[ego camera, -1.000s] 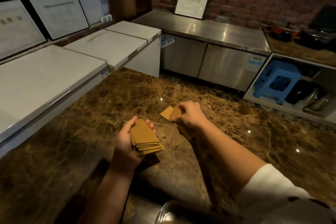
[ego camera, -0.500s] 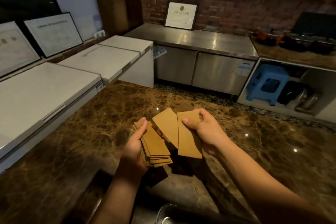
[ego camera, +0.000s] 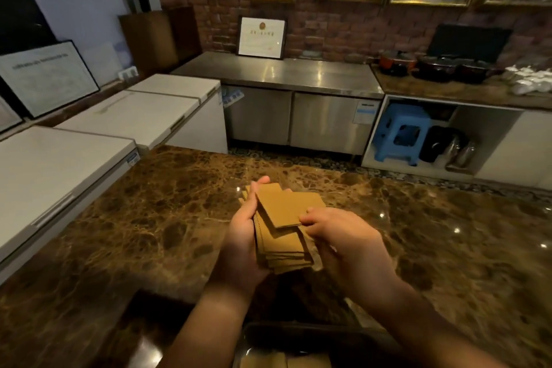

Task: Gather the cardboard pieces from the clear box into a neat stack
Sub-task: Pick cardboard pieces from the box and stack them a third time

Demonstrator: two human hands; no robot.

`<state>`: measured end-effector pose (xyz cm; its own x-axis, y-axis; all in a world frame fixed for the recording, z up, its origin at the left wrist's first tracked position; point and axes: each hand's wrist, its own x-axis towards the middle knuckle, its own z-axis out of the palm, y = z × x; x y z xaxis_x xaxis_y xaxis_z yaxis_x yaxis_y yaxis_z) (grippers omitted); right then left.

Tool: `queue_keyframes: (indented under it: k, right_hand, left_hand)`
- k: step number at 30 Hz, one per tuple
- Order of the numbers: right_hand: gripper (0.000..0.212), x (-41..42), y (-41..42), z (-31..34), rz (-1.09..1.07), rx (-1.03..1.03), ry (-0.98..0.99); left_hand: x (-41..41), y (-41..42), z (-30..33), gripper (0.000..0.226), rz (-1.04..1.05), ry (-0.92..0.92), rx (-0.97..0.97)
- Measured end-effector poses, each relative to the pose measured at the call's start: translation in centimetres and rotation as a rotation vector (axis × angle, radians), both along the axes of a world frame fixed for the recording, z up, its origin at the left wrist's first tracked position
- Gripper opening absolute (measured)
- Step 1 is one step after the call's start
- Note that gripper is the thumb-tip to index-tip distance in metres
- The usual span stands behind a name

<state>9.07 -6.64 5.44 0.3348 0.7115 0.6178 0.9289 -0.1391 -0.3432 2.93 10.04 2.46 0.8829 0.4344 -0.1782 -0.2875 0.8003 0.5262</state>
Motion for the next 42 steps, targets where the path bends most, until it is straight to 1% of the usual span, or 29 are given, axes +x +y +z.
queue_keyframes:
  k: [1, 3, 5, 7, 10, 11, 12, 13, 15, 16, 17, 18, 20, 21, 23, 24, 25, 26, 28, 30, 31, 32, 36, 38, 39, 40, 42]
  right_hand:
    - [0.018, -0.4, 0.0, 0.3, -0.032, -0.018, -0.048]
    - [0.012, -1.0, 0.3, 0.8, -0.091, -0.055, -0.113]
    - [0.012, -1.6, 0.8, 1.2, -0.119, -0.115, -0.137]
    - [0.007, -1.9, 1.2, 1.6, -0.096, -0.135, -0.081]
    - [0.01, -2.2, 1.4, 1.8, -0.124, -0.072, 0.11]
    - [0.008, -2.3, 1.5, 1.8, -0.15, -0.066, 0.173]
    - [0.007, -2.3, 1.6, 1.9, -0.163, -0.068, 0.264]
    - [0.01, -2.2, 1.8, 1.9, -0.155, -0.065, 0.394]
    - [0.014, -1.5, 2.0, 2.1, -0.099, -0.008, 0.757]
    - [0.013, -0.8, 2.2, 2.4, -0.1, 0.053, 0.944]
    - [0.011, -0.1, 2.2, 2.7, -0.136, 0.113, 1.139]
    - [0.015, 0.6, 2.2, 2.8, -0.177, 0.171, 1.34]
    - [0.036, 1.8, 1.8, 2.7, -0.175, 0.262, 1.688]
    - [0.052, 2.1, 1.6, 2.5, -0.119, 0.29, 1.81]
    - [0.088, 2.5, 1.2, 2.1, 0.059, 0.337, 1.983]
    - [0.099, 2.7, 0.9, 1.9, 0.163, 0.362, 2.04]
    - [0.104, 2.8, 0.7, 1.7, 0.258, 0.386, 2.084]
    - [0.1, 2.9, 0.5, 1.6, 0.337, 0.407, 2.12]
    - [0.077, 3.3, 0.2, 1.3, 0.402, 0.452, 2.139]
    - [0.054, 3.7, 0.1, 0.8, 0.302, 0.464, 2.039]
    - [0.047, 3.7, 0.1, 0.6, 0.239, 0.469, 1.985]
    - [0.043, 3.7, 0.2, 0.5, 0.199, 0.474, 1.962]
    - [0.035, 2.9, 0.7, 0.8, 0.143, 0.474, 1.995]
    - [0.034, 2.6, 1.0, 1.0, 0.093, 0.412, 1.93]
    - [0.033, 2.5, 1.2, 1.1, 0.067, 0.416, 1.897]
    - [0.03, 2.4, 1.3, 1.2, 0.056, 0.438, 1.868]
    - [0.022, 2.5, 1.4, 1.4, 0.02, 0.498, 1.791]
  left_hand:
    - [-0.1, -0.2, -0.1, 0.053, 0.006, -0.038, 0.029]
    - [-0.5, -0.7, 0.0, 0.053, 0.035, -0.108, 0.089]
    - [-0.6, -1.2, 0.2, 0.058, 0.097, -0.119, 0.174]
    - [-0.7, -1.3, 0.6, 0.07, 0.151, -0.128, 0.25]
    - [-1.1, -1.0, 0.6, 0.092, 0.184, -0.203, 0.366]
    - [-1.1, -0.9, 0.5, 0.093, 0.183, -0.211, 0.401]
    - [-1.0, -1.0, 0.3, 0.091, 0.186, -0.202, 0.426]
    - [-0.9, -1.0, 0.0, 0.085, 0.198, -0.174, 0.448]
    - [-0.5, -1.0, -0.4, 0.071, 0.241, -0.094, 0.474]
    - [-0.3, -0.9, -0.6, 0.063, 0.262, -0.056, 0.457]
    - [-0.1, -0.8, -0.7, 0.055, 0.271, -0.033, 0.408]
    - [0.0, -0.7, -0.7, 0.05, 0.26, -0.03, 0.336]
    - [0.2, -0.4, -0.7, 0.049, 0.189, -0.041, 0.175]
    - [0.3, -0.3, -0.8, 0.05, 0.15, -0.035, 0.118]
    - [0.5, -0.2, -0.9, 0.053, 0.096, -0.034, 0.072]
    - [0.5, -0.3, -1.0, 0.056, 0.073, -0.04, 0.058]
    - [0.5, -0.3, -1.0, 0.058, 0.053, -0.042, 0.047]
    - [0.5, -0.4, -1.0, 0.059, 0.038, -0.038, 0.043]
    - [0.4, -0.4, -0.9, 0.059, 0.013, -0.026, 0.041]
    - [0.4, -0.4, -0.7, 0.058, -0.019, -0.015, 0.028]
    - [0.4, -0.5, -0.7, 0.058, -0.037, -0.016, 0.023]
    - [0.4, -0.5, -0.6, 0.058, -0.051, -0.019, 0.022]
    - [0.4, -0.9, -0.1, 0.055, -0.085, -0.032, 0.064]
    - [0.2, -1.1, -0.2, 0.056, -0.097, -0.007, 0.141]
    - [0.1, -1.2, -0.3, 0.056, -0.098, 0.006, 0.175]
    - [0.0, -1.3, -0.4, 0.056, -0.097, 0.009, 0.189]
    - [-0.1, -1.5, -0.5, 0.054, -0.089, -0.014, 0.157]
